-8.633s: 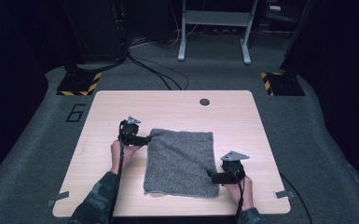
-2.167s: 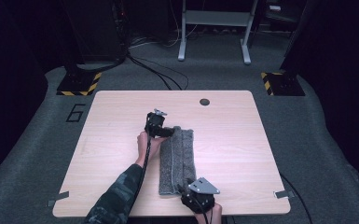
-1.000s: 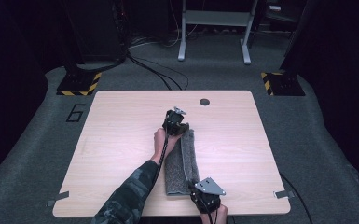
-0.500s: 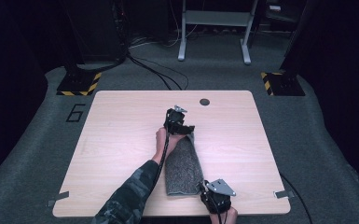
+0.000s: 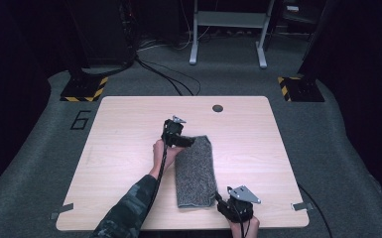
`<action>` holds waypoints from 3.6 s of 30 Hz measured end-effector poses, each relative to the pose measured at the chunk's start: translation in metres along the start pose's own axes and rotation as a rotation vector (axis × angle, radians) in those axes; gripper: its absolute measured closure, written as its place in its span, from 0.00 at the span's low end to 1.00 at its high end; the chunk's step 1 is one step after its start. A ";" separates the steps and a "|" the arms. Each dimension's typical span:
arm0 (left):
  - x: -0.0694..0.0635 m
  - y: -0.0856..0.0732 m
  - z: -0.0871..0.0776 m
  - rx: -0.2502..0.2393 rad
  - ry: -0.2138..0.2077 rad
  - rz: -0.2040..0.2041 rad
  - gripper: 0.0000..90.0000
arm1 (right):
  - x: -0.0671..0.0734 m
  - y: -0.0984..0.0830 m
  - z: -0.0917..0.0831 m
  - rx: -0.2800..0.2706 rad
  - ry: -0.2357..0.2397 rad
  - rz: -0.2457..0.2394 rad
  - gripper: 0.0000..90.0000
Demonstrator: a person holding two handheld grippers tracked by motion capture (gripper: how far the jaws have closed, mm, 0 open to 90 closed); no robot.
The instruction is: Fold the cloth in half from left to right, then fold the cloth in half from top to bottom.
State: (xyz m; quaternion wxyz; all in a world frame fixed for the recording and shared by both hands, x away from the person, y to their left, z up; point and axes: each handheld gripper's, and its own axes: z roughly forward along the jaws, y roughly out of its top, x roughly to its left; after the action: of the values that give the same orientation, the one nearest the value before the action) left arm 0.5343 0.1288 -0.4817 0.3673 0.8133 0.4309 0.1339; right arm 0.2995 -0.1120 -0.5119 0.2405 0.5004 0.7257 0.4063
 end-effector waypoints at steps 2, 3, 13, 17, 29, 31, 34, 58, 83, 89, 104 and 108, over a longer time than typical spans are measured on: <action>0.005 -0.004 -0.001 0.011 0.002 -0.006 0.30 | -0.003 0.007 0.007 0.013 0.015 -0.012 0.47; 0.009 -0.008 -0.002 0.014 0.000 -0.010 0.29 | -0.004 0.011 0.010 0.014 0.025 -0.014 0.46; 0.027 -0.024 -0.005 0.020 0.007 -0.050 0.24 | -0.027 0.059 0.070 0.113 0.104 -0.090 0.26; 0.029 -0.026 -0.003 0.018 0.001 -0.062 0.22 | -0.033 0.074 0.090 0.146 0.124 -0.100 0.24; 0.037 -0.025 0.001 -0.006 0.026 -0.100 0.21 | -0.046 0.121 0.142 0.169 0.125 -0.102 0.27; 0.037 -0.023 0.002 0.005 0.023 -0.099 0.22 | -0.047 0.126 0.151 0.177 0.119 -0.090 0.28; 0.037 -0.022 0.005 0.008 0.024 -0.106 0.23 | -0.049 0.131 0.163 0.186 0.109 -0.062 0.34; 0.019 -0.023 0.019 0.023 0.059 -0.047 0.65 | -0.040 0.134 0.198 0.231 0.064 -0.089 0.74; 0.014 -0.018 0.003 -0.055 0.050 -0.022 0.94 | -0.030 0.132 0.180 0.137 0.037 -0.076 0.94; 0.012 -0.011 -0.011 -0.112 0.066 -0.003 0.94 | -0.026 0.140 0.169 0.085 0.032 -0.115 0.94; 0.006 0.004 -0.039 -0.231 0.088 0.062 0.94 | -0.023 0.156 0.143 -0.042 0.030 -0.167 0.94; 0.010 0.010 -0.044 -0.247 0.102 0.076 0.94 | -0.023 0.167 0.141 -0.067 0.029 -0.188 0.94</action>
State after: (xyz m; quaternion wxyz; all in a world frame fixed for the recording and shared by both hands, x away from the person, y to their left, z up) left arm 0.5228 0.1540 -0.4453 0.4372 0.7697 0.3981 0.2407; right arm 0.5037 -0.0555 -0.4527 0.2837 0.4158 0.7588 0.4133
